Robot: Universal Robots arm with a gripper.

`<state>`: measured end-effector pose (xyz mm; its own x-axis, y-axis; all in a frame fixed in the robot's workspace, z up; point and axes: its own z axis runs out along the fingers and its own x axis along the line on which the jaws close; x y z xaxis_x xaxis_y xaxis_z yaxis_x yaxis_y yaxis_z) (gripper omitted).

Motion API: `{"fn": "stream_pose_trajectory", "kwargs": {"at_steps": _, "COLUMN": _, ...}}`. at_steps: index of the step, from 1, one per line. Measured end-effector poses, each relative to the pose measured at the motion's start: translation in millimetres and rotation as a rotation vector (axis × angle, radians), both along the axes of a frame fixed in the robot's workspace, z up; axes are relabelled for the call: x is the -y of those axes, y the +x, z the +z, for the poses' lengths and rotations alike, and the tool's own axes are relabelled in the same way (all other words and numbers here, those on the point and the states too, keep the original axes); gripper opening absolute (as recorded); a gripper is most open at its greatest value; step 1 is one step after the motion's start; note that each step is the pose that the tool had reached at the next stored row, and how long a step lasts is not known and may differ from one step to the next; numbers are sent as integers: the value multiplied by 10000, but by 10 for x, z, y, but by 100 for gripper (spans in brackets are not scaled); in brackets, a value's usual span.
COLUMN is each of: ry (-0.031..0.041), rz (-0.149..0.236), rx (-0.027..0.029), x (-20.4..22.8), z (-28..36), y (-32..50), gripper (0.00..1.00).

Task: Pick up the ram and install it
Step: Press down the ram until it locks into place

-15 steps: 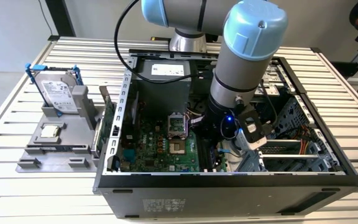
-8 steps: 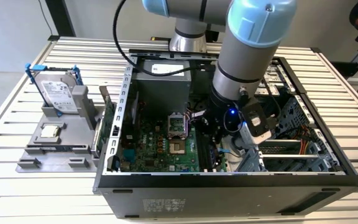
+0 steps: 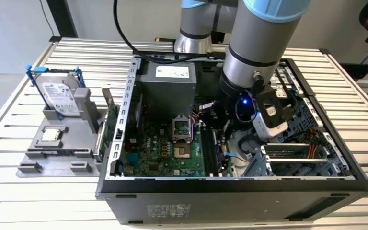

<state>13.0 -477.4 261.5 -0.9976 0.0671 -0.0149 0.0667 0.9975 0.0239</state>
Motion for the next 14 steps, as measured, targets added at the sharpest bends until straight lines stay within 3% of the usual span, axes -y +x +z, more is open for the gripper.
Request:
{"fn": "stream_pose_trajectory", "kwargs": {"at_steps": 5, "ry": 2, "rz": 1, "rx": 1, "x": 0, "z": 15, "y": 0, "gripper": 100}}
{"fn": "stream_pose_trajectory", "kwargs": {"at_steps": 6, "ry": 3, "rz": 1, "rx": 1, "x": 0, "z": 18, "y": 0, "gripper": 0}}
{"fn": "stream_pose_trajectory", "kwargs": {"at_steps": 14, "ry": 2, "rz": 3, "rx": 0, "x": 0, "z": 40, "y": 0, "gripper": 0}}
